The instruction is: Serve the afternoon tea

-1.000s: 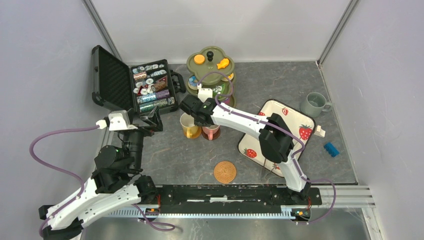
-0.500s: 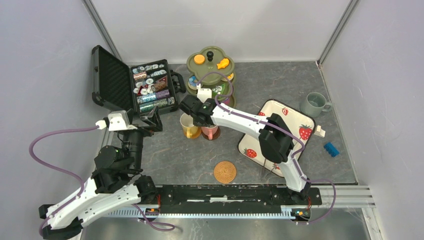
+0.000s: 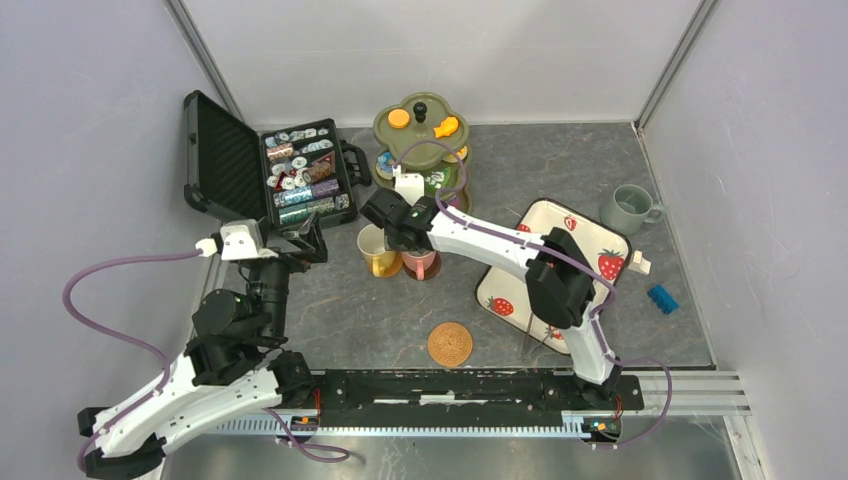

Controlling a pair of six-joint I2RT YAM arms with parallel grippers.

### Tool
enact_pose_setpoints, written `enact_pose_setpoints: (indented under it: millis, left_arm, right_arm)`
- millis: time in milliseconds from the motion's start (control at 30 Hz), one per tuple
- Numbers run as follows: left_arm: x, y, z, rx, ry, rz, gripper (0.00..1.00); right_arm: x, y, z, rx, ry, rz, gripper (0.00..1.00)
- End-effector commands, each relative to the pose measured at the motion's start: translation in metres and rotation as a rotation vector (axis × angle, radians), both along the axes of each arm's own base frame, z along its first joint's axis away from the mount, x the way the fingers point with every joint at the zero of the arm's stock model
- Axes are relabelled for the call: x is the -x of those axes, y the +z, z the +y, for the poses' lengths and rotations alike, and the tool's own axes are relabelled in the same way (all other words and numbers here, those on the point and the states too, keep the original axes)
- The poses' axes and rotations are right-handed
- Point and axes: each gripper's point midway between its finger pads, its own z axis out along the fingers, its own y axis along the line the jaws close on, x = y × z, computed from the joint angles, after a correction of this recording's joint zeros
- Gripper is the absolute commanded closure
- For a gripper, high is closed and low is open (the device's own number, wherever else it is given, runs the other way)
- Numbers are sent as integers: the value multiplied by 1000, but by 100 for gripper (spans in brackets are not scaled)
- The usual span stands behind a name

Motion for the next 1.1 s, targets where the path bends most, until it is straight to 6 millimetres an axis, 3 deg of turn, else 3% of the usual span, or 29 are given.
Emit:
enact_pose_setpoints:
  millis: [0, 167, 267, 400, 533, 733, 933, 1067]
  left_arm:
    - [-2, 2, -1, -33, 16, -4, 0]
    - [-6, -2, -7, -64, 16, 7, 0]
    - [-9, -5, -10, -83, 21, 14, 0]
    - [-12, -8, -17, -110, 15, 25, 0]
    - [-15, -11, -19, -125, 23, 33, 0]
    - [-18, -15, -23, -149, 21, 46, 0]
    - [-19, -14, -24, -151, 19, 45, 0]
    - [-18, -13, -20, -139, 28, 42, 0]
  right_arm:
    - [-7, 59, 8, -87, 89, -130, 44]
    - [-7, 95, 0, -36, 249, -232, 32]
    - [-7, 102, -10, 27, 365, -285, 25]
    - [-12, 89, -45, 136, 444, -258, 21]
    - [-15, 71, -72, 105, 485, -201, 25]
    - [-14, 43, -79, 67, 492, -150, 29]
    - [-9, 20, -65, -11, 467, -94, 37]
    - [-11, 24, -81, 25, 387, -100, 39]
